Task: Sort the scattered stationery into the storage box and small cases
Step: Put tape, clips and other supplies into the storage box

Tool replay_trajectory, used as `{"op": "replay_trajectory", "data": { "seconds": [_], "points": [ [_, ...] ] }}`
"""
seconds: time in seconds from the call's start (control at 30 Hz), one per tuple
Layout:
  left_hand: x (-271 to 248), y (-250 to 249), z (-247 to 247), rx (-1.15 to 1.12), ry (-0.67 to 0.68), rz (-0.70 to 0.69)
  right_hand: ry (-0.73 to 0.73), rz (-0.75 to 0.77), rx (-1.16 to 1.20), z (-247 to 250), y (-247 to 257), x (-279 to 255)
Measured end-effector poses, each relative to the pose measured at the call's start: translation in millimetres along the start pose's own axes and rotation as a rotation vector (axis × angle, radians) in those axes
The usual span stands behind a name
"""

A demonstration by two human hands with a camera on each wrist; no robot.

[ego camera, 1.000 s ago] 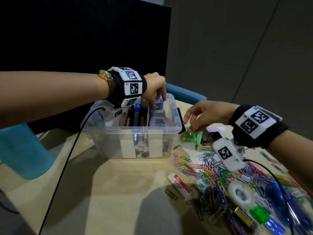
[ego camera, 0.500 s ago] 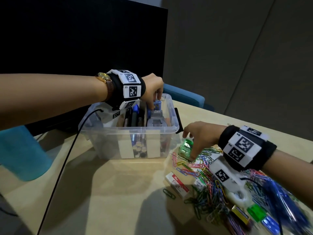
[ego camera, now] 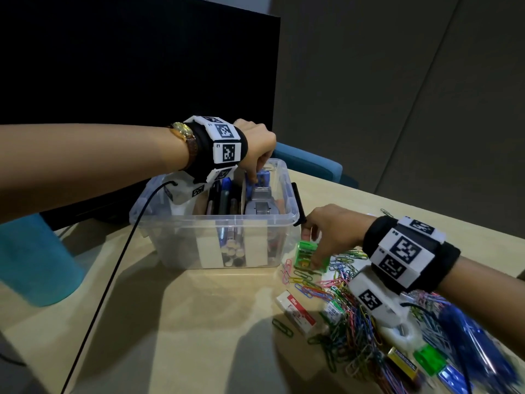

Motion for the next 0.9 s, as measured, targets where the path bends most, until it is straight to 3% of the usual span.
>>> {"op": "replay_trajectory", "data": {
  "seconds": [0.43,0.6,0.77,0.9],
  "points": [
    [-7,0,-1,-0.143,-0.013,-0.064,-0.448,-0.081,0.356,79,-37,-22],
    [0,-3,1,-0.26,0.035,-0.036,-0.344,0.024,0.767,81,-20,-28],
    [2,-5,5,-0.182,0.111,-0.042,-0.351,0.052,0.731,73,-16,-27],
    [-2,1,20,-0.154,-0.003,0.007,-0.387,-0.049,0.765,77,-34,-31]
  ]
}}
Point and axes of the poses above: each hand's wrist, its own x-axis towards the middle knuckle, its own z-axis out of the back of the hand, y = z × x, the point moved 2 cm from there along x, towards the middle knuckle, and after that the axes turned 12 degrees about -z, right-handed, at the moved point
